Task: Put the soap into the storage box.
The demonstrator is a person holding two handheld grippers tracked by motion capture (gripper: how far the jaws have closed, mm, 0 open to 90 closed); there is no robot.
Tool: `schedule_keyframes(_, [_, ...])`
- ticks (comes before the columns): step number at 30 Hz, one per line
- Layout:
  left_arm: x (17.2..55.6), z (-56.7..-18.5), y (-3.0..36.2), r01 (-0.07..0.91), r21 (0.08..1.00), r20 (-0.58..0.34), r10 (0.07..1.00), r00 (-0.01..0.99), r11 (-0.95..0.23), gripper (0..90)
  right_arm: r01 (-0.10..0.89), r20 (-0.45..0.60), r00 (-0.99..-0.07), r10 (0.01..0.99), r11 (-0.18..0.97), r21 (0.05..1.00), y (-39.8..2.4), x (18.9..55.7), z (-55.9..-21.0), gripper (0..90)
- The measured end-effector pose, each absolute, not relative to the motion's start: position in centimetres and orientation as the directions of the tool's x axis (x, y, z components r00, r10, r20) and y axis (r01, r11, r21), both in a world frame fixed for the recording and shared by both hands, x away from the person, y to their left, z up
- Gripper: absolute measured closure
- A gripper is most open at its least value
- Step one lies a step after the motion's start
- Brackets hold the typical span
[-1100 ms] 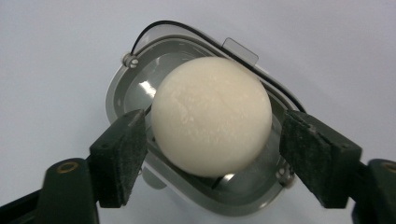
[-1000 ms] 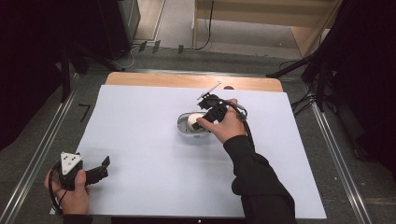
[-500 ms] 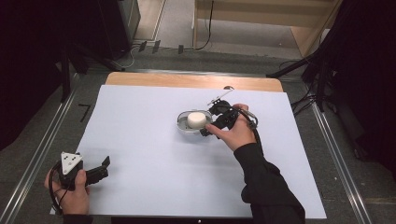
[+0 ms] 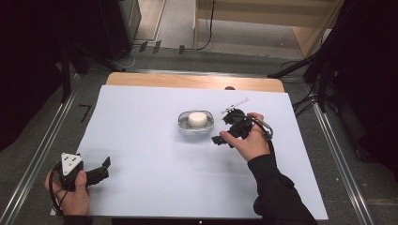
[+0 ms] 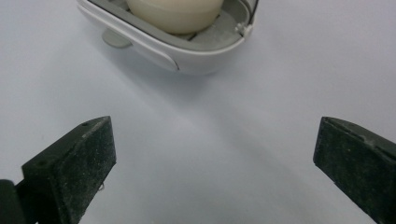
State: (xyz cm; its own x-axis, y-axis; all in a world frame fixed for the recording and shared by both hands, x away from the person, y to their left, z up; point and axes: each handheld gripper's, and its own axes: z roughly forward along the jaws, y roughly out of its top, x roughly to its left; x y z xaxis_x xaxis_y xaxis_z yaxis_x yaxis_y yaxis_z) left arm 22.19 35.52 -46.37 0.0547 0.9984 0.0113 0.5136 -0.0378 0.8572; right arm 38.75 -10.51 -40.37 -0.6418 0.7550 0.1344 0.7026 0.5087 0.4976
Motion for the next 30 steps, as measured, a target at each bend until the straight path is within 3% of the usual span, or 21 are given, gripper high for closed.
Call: schedule_keyframes(30, [22.2, -46.4, 35.5, 0.512, 0.858, 0.015, 0.998, 0.054, -0.041, 0.0, 0.741, 0.164, -0.562, 0.811, 0.405, 0.536, -17.5, 34.9, -43.9, 0.0])
